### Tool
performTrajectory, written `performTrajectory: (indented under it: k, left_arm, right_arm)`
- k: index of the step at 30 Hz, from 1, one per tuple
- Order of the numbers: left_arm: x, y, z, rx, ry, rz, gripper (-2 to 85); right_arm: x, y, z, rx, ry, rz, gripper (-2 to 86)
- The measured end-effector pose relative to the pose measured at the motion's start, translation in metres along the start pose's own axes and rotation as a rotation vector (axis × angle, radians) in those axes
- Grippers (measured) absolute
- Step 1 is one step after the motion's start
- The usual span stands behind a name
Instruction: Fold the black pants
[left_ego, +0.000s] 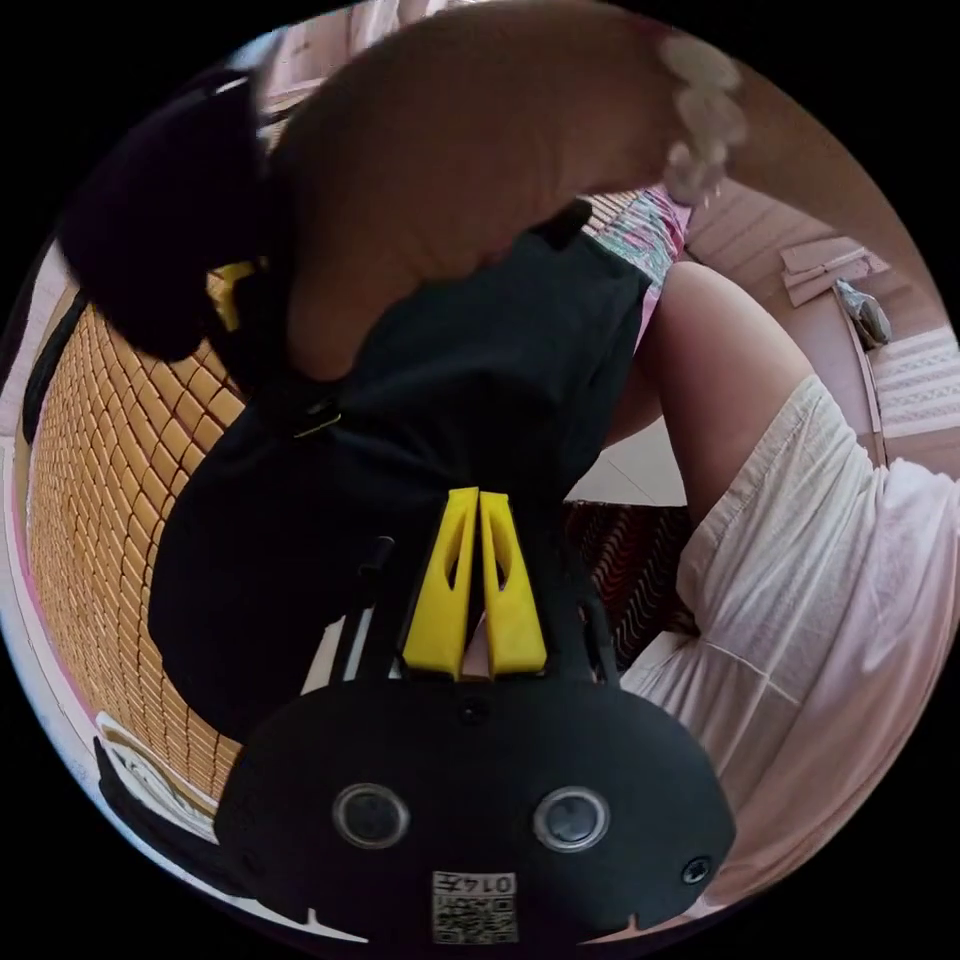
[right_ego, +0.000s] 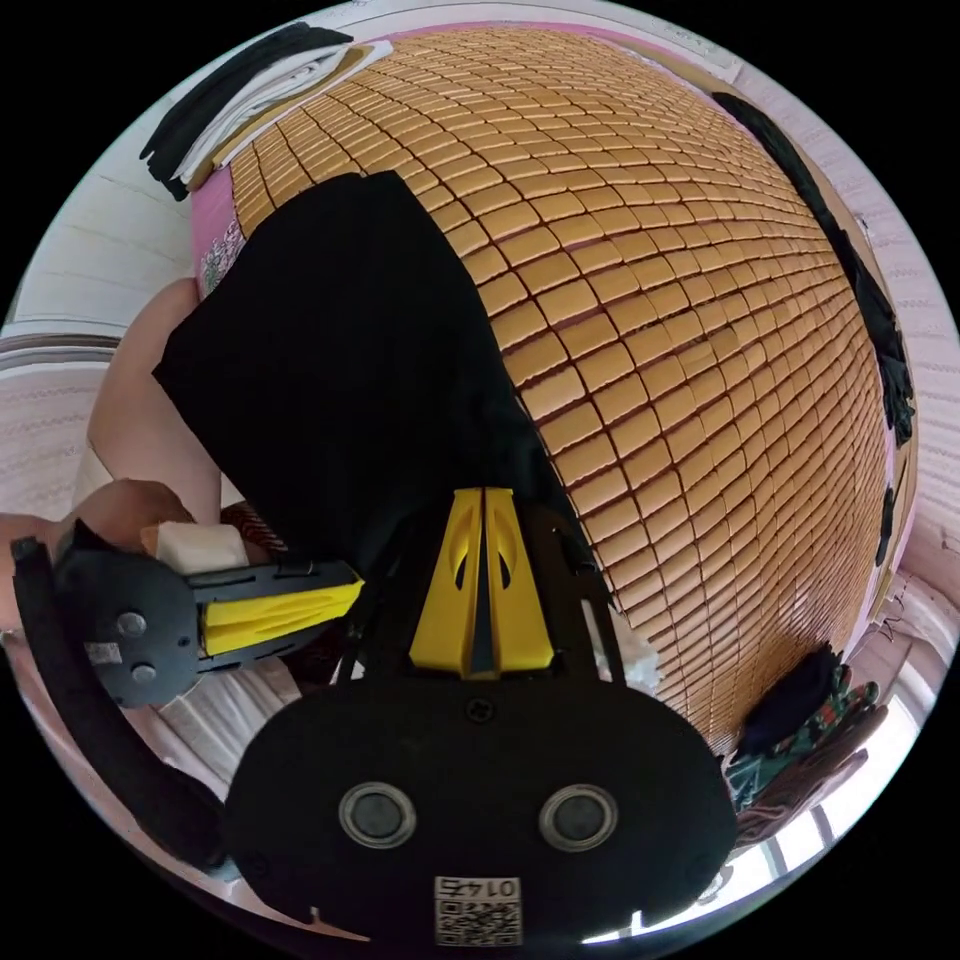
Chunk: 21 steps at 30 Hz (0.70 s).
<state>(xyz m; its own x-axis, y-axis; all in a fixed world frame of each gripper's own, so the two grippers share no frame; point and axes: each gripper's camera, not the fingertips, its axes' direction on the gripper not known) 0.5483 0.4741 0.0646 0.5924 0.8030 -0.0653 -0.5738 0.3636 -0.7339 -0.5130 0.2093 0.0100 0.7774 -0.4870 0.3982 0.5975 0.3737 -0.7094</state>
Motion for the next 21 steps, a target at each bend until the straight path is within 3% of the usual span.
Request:
performTrajectory:
  k: [6,12,15,17,21]
  left_arm:
    - [0.032,-0.02,0.009,-0.038,-0.108,0.077,-0.9]
    - [0.033,-0.025,0.013,0.001,-0.043,0.033,-0.8]
    - [0.045,-0.027,0.013,0.01,-0.081,0.036,-0.9]
    - [0.053,-0.026,0.011,0.029,-0.104,0.035,-0.9]
    - [0.073,-0.028,-0.002,0.056,-0.127,0.038,-0.8]
  right_arm:
    - [0.019,-0.013,0.012,-0.093,-0.053,-0.089,-0.9]
    - [0.037,0.001,0.027,-0.1,-0.092,-0.048,-1.0]
    - [0.048,0.032,0.03,0.017,-0.121,0.013,-0.9]
    - [0.065,0.082,0.028,0.209,-0.216,0.127,-0.9]
    - [0.088,0.189,0.035,0.392,-0.271,0.322,-0.3]
